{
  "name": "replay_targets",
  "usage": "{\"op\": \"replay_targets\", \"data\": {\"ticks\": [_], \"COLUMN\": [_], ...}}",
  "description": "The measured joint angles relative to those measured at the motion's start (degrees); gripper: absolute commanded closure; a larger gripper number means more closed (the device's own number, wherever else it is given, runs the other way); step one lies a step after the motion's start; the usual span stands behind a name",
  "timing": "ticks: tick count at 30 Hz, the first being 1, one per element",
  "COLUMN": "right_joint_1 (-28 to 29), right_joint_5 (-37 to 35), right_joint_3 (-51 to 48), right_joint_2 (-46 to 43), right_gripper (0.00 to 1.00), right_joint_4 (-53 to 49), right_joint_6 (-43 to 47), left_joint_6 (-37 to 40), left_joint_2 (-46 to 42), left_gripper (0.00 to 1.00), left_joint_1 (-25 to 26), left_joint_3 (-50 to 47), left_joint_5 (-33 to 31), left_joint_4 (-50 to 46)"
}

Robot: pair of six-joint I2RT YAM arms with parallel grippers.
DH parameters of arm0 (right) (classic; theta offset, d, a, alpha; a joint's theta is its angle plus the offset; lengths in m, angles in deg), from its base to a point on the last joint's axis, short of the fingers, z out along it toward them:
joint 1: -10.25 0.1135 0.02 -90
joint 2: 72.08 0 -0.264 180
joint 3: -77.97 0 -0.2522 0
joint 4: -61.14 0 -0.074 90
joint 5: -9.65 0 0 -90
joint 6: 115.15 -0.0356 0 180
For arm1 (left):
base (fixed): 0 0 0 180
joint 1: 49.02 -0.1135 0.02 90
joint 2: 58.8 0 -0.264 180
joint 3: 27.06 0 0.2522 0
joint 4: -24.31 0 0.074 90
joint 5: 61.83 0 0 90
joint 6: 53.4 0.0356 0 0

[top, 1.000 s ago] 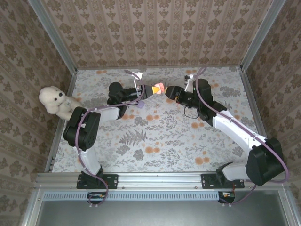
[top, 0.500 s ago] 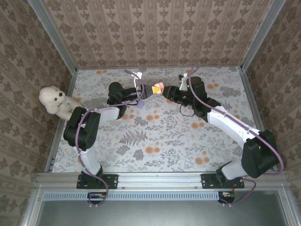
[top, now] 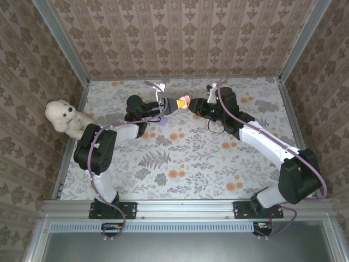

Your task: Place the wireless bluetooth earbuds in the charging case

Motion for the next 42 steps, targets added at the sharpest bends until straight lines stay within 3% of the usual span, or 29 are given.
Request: {"op": "replay_targets", "data": {"ticks": [3,10,15,27,33,38,42], "right_joint_1": [-0.15,-0.20,-0.37,-0.42,-0.42,-0.42,-0.42], "right_joint_5": [1.01,1.44,1.49,2.10,1.03,-0.74,-3.39], "right_joint_3": [0.46,0.55,0.55,1.95,5.09,8.26,11.08], "right_joint_2": [0.33,0.55,0.55,0.52,0.52,0.52,0.52], "right_gripper": [0.84,0.91,0.94,0.99,1.00,1.00,1.00], "right_joint_4": [-0.02,-0.11,-0.90,-3.13,-9.09,-15.26,-20.31], "right_joint_6": [0.31,1.36,1.46,2.14,5.33,9.81,14.64], "left_joint_6": [-0.07,-0.13,-0.28,-0.28,-0.15,4.57,17.57], "left_joint_2": [0.00,0.00,-0.02,-0.11,-2.80,-7.87,-12.74], "left_gripper": [0.86,0.66,0.58,0.51,0.48,0.44,0.38], "left_joint_1": [0.15,0.20,0.59,-1.81,-4.17,-6.36,-6.40], "left_joint_3": [0.00,0.00,0.00,-0.04,-0.04,0.02,3.28], "left_joint_5": [-0.28,-0.87,-0.87,-1.36,-1.09,0.35,1.42], "left_joint_4": [-0.11,-0.22,0.39,0.66,-0.59,-8.00,-26.38]}}
